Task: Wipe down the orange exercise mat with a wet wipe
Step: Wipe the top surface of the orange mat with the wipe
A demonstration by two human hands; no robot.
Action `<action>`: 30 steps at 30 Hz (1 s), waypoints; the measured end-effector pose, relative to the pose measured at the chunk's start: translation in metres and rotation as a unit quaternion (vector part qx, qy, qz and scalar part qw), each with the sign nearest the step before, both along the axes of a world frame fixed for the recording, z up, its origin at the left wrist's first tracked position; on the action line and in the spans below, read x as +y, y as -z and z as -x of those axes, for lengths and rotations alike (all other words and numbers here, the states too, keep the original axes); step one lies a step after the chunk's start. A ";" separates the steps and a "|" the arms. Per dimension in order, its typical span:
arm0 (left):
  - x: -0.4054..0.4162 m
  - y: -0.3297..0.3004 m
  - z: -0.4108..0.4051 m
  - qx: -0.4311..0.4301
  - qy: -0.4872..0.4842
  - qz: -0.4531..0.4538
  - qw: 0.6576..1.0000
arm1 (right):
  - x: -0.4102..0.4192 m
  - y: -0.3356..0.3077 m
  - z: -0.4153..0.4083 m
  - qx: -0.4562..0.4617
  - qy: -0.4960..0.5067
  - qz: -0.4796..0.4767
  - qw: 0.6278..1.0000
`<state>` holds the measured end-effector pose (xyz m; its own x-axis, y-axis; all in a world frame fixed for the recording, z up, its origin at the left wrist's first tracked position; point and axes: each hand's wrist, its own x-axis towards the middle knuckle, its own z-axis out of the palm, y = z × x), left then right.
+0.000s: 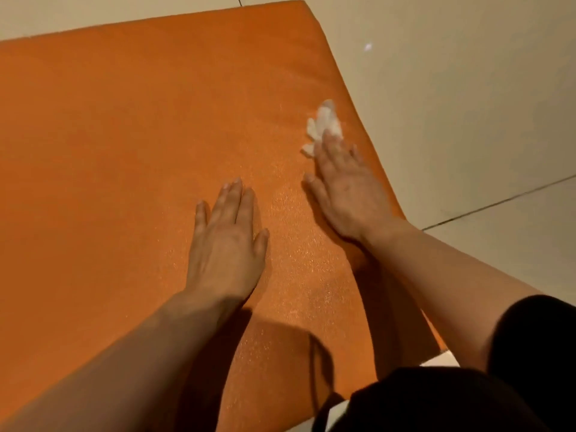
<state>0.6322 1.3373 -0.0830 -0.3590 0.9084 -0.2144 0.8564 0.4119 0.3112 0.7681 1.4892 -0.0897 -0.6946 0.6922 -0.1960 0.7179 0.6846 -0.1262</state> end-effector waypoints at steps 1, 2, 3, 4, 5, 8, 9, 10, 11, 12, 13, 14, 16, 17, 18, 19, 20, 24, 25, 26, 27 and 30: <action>-0.006 -0.001 -0.006 -0.005 0.005 0.003 1.000 | 0.001 0.000 -0.003 -0.010 0.036 0.002 0.999; -0.010 -0.002 -0.012 -0.011 0.008 0.003 1.000 | -0.004 -0.001 -0.001 -0.013 0.063 0.008 0.998; -0.014 -0.003 -0.017 -0.014 0.009 0.001 1.000 | -0.014 -0.001 0.005 -0.009 0.075 0.015 0.997; -0.016 -0.005 -0.022 -0.018 0.010 0.000 1.000 | -0.028 -0.002 0.011 0.000 0.061 0.022 0.998; -0.018 -0.006 -0.026 -0.023 0.010 -0.001 1.000 | -0.042 -0.003 0.016 0.011 0.023 0.031 0.999; -0.027 -0.007 -0.037 -0.043 0.001 -0.003 0.999 | -0.065 -0.008 0.006 0.010 -0.122 0.064 0.990; -0.030 -0.007 -0.038 -0.041 0.003 0.000 0.999 | -0.059 -0.011 -0.003 0.002 -0.139 0.066 0.988; -0.033 -0.007 -0.040 -0.037 0.008 0.001 0.999 | -0.050 -0.011 -0.013 -0.007 -0.133 0.060 0.989; -0.036 -0.006 -0.041 -0.032 0.011 -0.001 0.999 | -0.039 -0.010 -0.024 -0.018 -0.099 0.048 0.994; -0.038 -0.007 -0.042 -0.030 0.013 -0.002 0.999 | -0.029 -0.011 -0.033 -0.030 -0.049 0.036 0.998; -0.040 -0.008 -0.043 -0.029 0.014 -0.003 0.999 | -0.023 -0.011 -0.040 -0.040 0.001 0.026 0.999; -0.041 -0.009 -0.044 -0.031 0.013 -0.005 0.999 | -0.024 -0.011 -0.042 -0.048 0.037 0.020 0.998; -0.044 -0.010 -0.048 -0.036 0.013 -0.012 0.999 | -0.044 -0.010 -0.034 -0.043 0.057 0.025 0.997; -0.045 -0.010 -0.050 -0.039 0.013 -0.014 0.999 | -0.059 -0.009 -0.029 -0.032 0.033 0.037 0.998; -0.045 -0.010 -0.052 -0.044 0.012 -0.017 0.999 | -0.073 -0.010 -0.027 -0.018 -0.011 0.054 0.998; -0.046 -0.010 -0.055 -0.050 0.010 -0.020 0.999 | -0.086 -0.010 -0.029 -0.010 -0.061 0.068 0.996; -0.046 -0.010 -0.057 -0.054 0.009 -0.022 0.998 | -0.093 -0.011 -0.034 -0.011 -0.106 0.077 0.991; -0.054 -0.009 -0.063 -0.052 0.020 -0.019 0.998 | -0.073 -0.012 -0.066 -0.041 -0.044 0.056 0.997; -0.056 -0.010 -0.065 -0.052 0.021 -0.019 0.998 | -0.068 -0.012 -0.070 -0.046 0.006 0.044 0.998; -0.058 -0.010 -0.068 -0.055 0.023 -0.020 0.998 | -0.069 -0.012 -0.070 -0.050 0.044 0.039 0.997; -0.060 -0.011 -0.071 -0.059 0.026 -0.021 0.998 | -0.076 -0.011 -0.065 -0.048 0.068 0.043 0.996; -0.066 -0.011 -0.079 -0.073 0.032 -0.018 0.997 | -0.117 -0.013 -0.051 -0.026 0.001 0.081 0.996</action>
<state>0.7114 1.2712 -0.0718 -0.2676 0.9365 -0.2266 0.8251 0.3442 0.4480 0.8195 1.3724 -0.0769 -0.6789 0.6504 -0.3406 0.7279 0.6568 -0.1968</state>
